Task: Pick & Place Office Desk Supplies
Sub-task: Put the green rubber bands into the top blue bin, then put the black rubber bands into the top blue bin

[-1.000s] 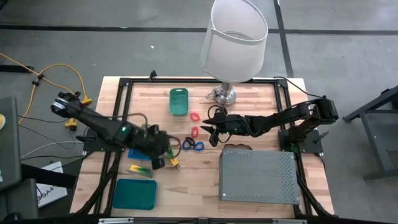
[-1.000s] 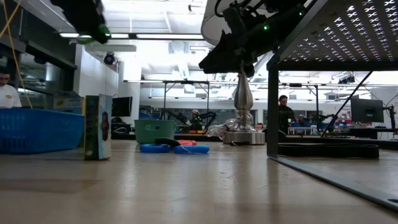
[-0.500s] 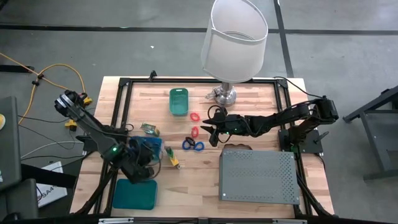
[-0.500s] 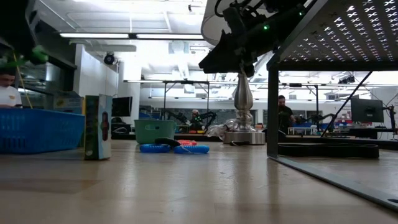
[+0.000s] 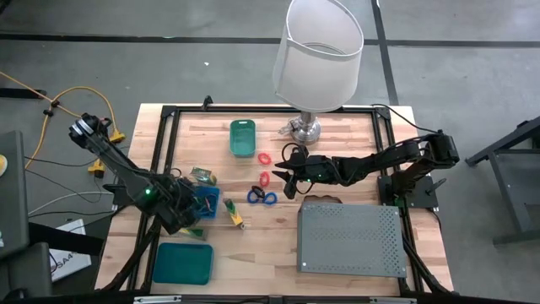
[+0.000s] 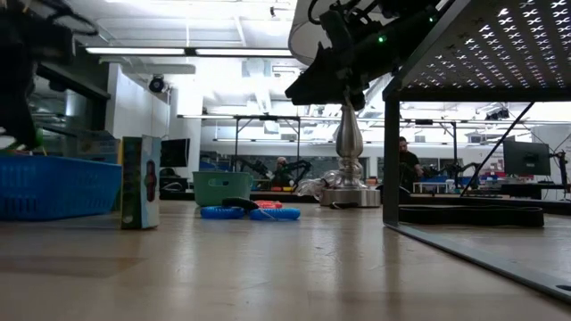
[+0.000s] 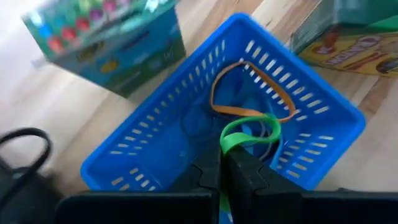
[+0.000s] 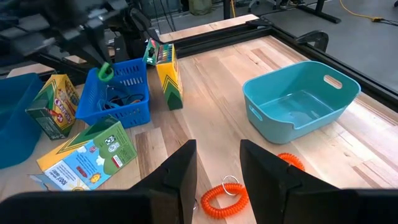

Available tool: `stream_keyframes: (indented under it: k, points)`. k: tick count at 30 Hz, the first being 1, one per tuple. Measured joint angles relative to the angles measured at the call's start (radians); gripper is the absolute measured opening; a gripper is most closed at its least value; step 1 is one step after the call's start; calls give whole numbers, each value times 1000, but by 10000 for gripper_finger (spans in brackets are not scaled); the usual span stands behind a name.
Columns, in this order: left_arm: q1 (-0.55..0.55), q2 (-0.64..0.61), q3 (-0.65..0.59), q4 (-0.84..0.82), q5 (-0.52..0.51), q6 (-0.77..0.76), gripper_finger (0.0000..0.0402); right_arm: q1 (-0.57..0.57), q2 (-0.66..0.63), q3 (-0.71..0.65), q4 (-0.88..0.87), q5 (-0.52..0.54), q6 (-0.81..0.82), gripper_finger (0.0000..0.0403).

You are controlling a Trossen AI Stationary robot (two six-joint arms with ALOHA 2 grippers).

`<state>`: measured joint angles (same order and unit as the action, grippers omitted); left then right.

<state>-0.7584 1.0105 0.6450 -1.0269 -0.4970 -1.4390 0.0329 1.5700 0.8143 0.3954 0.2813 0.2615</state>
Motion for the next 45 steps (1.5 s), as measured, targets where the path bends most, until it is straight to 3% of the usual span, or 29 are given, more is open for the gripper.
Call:
stream_keyframes:
  k: [8,17,30,45]
  points:
    - [48,-141,-113,82,68,13,2,0,0,0,0,0,0,110]
    - [58,-138,-114,83,73,86,13,0,0,0,0,0,0,110]
    - [58,-138,-114,92,72,80,97,0,0,0,0,0,0,110]
    - [58,-138,-114,93,73,72,101,0,0,0,0,0,0,110]
